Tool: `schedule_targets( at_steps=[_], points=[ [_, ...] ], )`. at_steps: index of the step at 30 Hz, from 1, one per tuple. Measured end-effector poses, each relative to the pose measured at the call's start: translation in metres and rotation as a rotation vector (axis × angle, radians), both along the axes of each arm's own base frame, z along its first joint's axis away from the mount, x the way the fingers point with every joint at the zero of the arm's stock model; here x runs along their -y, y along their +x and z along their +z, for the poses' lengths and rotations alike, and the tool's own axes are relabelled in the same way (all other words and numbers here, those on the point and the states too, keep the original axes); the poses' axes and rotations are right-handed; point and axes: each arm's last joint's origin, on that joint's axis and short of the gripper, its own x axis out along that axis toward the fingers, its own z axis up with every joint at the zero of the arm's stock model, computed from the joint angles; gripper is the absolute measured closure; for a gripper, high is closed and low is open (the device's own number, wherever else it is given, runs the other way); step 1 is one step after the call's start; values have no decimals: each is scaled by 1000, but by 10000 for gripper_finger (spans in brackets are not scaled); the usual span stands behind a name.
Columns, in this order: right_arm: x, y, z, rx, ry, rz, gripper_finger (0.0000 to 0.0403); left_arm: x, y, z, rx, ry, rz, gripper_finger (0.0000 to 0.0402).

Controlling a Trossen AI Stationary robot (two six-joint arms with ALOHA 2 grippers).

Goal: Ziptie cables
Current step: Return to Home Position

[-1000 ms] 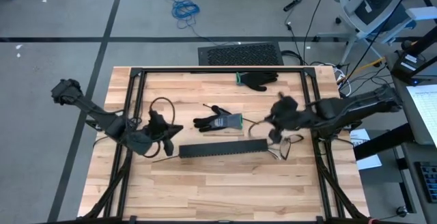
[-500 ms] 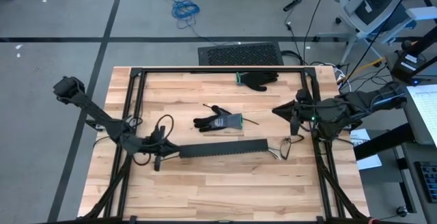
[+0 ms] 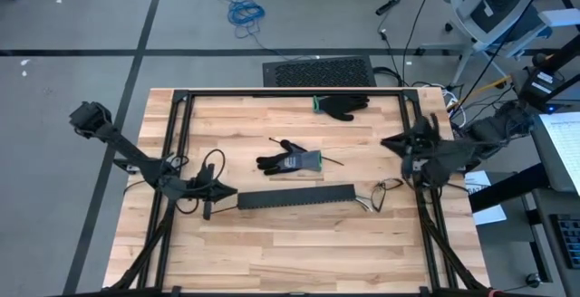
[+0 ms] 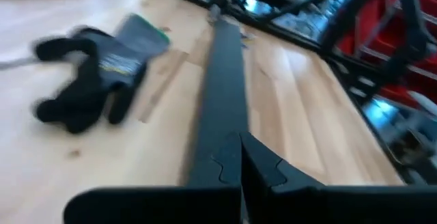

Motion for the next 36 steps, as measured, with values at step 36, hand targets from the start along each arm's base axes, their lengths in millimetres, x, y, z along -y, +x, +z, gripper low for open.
schedule_targets(
  at_steps=[36],
  points=[
    [-15, 8, -205, 162, -269, 349, 403, -15, -5, -2, -19, 410, 355, 401]
  ],
)
